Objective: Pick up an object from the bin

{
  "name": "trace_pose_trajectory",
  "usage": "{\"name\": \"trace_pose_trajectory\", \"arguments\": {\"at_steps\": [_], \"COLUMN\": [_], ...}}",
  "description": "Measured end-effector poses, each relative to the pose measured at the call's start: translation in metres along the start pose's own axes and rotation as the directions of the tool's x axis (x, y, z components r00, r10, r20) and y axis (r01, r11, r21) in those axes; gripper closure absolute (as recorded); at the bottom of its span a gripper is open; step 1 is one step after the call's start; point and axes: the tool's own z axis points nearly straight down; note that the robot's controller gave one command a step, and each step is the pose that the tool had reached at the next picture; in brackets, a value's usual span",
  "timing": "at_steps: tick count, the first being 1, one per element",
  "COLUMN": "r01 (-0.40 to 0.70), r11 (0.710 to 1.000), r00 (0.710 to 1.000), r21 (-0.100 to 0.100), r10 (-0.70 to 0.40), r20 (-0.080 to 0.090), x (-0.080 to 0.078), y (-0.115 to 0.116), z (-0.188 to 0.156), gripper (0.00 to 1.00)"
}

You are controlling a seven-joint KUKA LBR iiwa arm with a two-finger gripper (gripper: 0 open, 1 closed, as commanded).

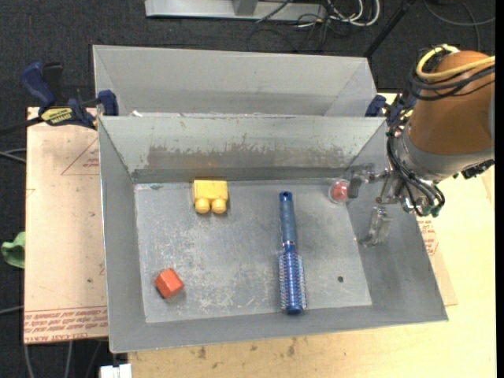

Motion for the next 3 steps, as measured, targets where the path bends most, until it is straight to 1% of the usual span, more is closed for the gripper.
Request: {"name": "trace_pose_trajectory", "arguments": {"at_steps": [1,2,3], "r01": [0.365,0.692,0.836], "r11": [0.931,0.722,0.548], "r00": [0.931,0.722,0.548], "r21": [0.005,0.007,0.006], "r10": [-0.365,-0.692,-0.836], "r20": [0.02,0.009,0.006], "x": [-0.056,-0.055,-0.049], "y": [0.074,0.107,0.155], "z": [0.138,0.109,0.11], "gripper": [0.0,0.0,0.0]}}
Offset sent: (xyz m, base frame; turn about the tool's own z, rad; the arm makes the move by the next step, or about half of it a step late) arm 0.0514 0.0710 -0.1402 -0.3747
